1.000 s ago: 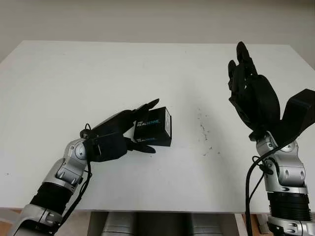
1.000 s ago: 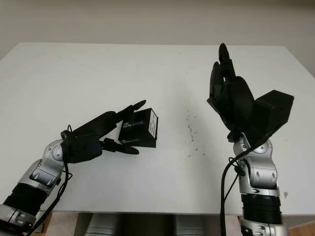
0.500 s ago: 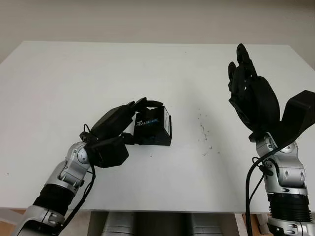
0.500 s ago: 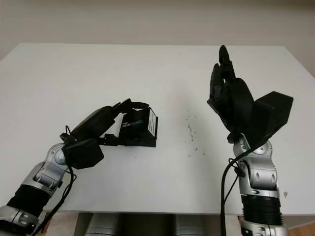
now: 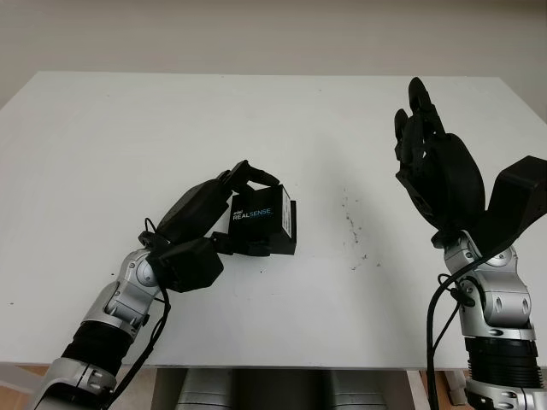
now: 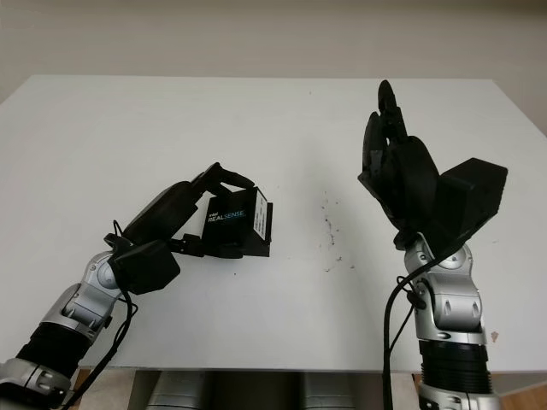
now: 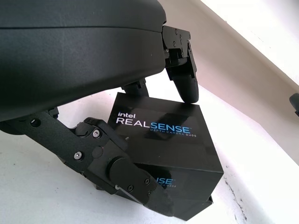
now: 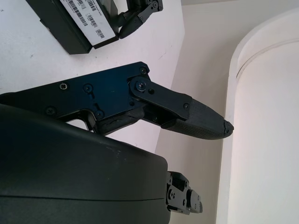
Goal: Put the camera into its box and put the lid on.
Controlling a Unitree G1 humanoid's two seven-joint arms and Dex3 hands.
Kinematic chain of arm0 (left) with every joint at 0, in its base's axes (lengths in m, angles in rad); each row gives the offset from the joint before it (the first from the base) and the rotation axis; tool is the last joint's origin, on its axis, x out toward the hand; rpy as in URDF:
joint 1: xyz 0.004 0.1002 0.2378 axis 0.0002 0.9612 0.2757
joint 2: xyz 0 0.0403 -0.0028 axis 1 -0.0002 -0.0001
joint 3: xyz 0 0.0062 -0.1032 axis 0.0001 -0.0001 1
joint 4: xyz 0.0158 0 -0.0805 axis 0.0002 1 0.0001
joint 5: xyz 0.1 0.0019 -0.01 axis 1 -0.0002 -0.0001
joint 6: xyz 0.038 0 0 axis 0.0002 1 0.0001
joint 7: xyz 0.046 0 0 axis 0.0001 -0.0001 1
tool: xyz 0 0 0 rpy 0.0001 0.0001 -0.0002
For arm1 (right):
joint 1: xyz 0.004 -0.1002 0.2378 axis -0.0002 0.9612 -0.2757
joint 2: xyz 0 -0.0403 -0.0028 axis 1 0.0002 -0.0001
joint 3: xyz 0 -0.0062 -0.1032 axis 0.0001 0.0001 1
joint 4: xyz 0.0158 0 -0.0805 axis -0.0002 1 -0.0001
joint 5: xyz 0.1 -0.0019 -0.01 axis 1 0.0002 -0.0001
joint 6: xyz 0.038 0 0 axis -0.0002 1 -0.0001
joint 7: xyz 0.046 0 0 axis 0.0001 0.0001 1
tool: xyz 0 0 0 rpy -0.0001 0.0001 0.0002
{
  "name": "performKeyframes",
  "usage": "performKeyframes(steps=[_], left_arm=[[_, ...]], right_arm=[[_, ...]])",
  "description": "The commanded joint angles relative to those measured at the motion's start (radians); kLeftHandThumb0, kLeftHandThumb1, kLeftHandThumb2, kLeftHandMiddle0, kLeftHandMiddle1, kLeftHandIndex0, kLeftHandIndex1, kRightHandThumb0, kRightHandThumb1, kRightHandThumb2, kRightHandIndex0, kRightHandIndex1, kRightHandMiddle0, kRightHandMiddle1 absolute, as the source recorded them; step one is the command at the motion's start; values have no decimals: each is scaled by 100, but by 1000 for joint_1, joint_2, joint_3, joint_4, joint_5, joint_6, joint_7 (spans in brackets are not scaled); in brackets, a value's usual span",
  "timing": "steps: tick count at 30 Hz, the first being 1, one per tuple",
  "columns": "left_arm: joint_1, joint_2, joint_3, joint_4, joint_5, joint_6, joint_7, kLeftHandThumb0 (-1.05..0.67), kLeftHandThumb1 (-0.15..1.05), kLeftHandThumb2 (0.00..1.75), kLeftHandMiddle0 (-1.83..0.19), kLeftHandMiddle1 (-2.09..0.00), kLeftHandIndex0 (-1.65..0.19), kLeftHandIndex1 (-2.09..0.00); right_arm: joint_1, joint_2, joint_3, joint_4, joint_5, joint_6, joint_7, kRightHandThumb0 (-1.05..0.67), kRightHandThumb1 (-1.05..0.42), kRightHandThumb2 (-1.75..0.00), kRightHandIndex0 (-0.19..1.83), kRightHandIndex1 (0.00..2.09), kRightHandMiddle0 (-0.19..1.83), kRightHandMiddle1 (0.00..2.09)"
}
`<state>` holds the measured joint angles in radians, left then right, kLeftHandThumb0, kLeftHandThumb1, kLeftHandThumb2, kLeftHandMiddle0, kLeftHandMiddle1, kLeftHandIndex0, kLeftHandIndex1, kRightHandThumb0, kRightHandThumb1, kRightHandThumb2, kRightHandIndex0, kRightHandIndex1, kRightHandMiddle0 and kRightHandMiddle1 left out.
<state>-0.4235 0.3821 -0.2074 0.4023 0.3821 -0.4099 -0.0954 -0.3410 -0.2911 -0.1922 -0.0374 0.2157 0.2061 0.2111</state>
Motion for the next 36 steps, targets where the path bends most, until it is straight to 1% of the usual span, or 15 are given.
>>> performKeyframes(steps=[1,4,9,12,15,18,22,25,27,31,36], left_arm=[[2,-5,24,-50,-15,32,-4,-14,105,16,-9,-165,-3,-140],[-9,-6,27,-136,-16,113,-34,-15,105,14,-13,-162,-5,-138],[-43,0,29,-252,-14,224,-99,-15,105,11,-23,-166,-12,-135],[-64,5,29,-329,-16,309,-159,-14,105,8,-28,-167,-15,-133],[-89,12,25,-407,-20,412,-232,-14,105,7,-32,-168,-17,-136],[-119,21,14,-463,-9,508,-299,-14,103,6,-35,-168,-19,-140],[-158,35,-6,-491,16,579,-364,-13,102,5,-41,-174,-21,-144],[-194,42,-24,-505,27,653,-427,-13,101,5,-42,-179,-21,-146],[-208,39,-32,-506,35,684,-443,-12,100,5,-44,-180,-22,-148],[-211,22,-40,-505,52,735,-432,-12,99,5,-47,-173,-25,-152],[-181,-26,-29,-515,57,809,-372,-14,99,5,-44,-173,-22,-154]], right_arm=[[5,4,2,-15,2,-5,3,-66,-105,-80,-19,0,-19,0],[5,1,6,-4,-2,-16,13,-67,-105,-79,-19,0,-19,0],[7,8,9,-12,-2,-5,14,-68,-105,-78,-19,0,-19,0],[8,14,10,-6,-2,-19,15,-66,-105,-77,-19,0,-19,0],[10,15,15,9,-3,-34,28,-64,-105,-80,-19,0,-19,0],[10,20,24,14,-9,-35,29,-65,-105,-82,-19,0,-19,0],[11,31,31,26,-13,-49,31,-65,-105,-82,-19,0,-19,0],[12,29,39,30,-21,-53,32,-66,-105,-82,-19,0,-19,0],[12,34,41,31,-24,-54,25,-65,-105,-81,-19,0,-19,0],[11,40,40,43,-21,-69,31,-64,-105,-80,-19,0,-19,0],[10,47,35,62,-18,-86,31,-63,-105,-79,-19,0,-19,0]])
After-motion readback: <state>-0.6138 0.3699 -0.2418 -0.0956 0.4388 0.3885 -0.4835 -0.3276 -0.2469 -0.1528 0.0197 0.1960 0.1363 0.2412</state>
